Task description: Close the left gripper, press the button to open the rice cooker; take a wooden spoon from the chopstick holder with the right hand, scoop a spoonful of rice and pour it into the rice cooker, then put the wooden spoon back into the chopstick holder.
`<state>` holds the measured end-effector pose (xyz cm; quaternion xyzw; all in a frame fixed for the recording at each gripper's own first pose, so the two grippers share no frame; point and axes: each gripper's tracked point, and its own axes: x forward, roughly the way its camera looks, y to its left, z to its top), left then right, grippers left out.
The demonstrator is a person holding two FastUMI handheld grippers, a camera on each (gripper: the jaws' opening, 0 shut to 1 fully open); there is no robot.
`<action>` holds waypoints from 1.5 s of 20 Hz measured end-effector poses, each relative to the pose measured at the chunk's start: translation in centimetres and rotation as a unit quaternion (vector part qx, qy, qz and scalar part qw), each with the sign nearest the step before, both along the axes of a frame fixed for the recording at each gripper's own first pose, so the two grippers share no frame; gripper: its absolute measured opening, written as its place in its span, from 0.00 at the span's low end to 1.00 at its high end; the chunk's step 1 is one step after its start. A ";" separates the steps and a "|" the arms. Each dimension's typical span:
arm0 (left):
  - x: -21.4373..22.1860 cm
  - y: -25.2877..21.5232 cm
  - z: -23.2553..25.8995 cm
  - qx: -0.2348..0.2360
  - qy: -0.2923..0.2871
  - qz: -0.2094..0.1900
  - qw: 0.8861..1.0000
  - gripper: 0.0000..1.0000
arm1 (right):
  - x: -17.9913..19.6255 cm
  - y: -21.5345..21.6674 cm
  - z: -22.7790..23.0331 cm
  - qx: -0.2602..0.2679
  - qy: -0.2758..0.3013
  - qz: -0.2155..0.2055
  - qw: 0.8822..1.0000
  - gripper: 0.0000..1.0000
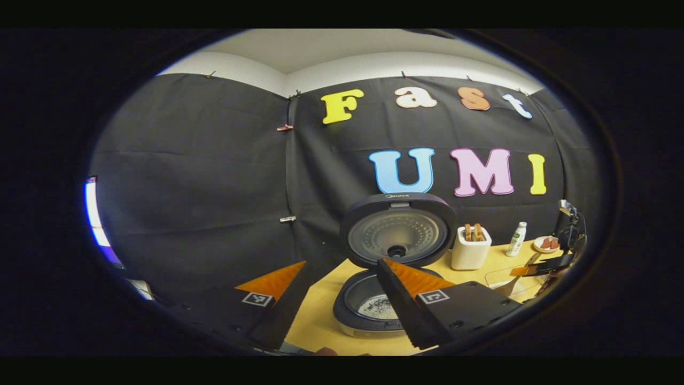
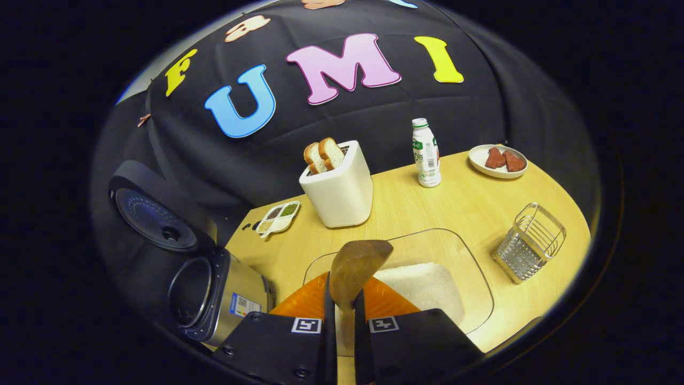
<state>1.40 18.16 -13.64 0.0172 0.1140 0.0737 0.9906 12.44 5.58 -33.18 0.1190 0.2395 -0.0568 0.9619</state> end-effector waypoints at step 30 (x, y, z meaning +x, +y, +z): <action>-2.1 0.2 1.4 0.001 -0.013 0.000 1.000 0.83 | 0.1 5.1 10.6 0.158 -0.098 -0.007 0.983 0.17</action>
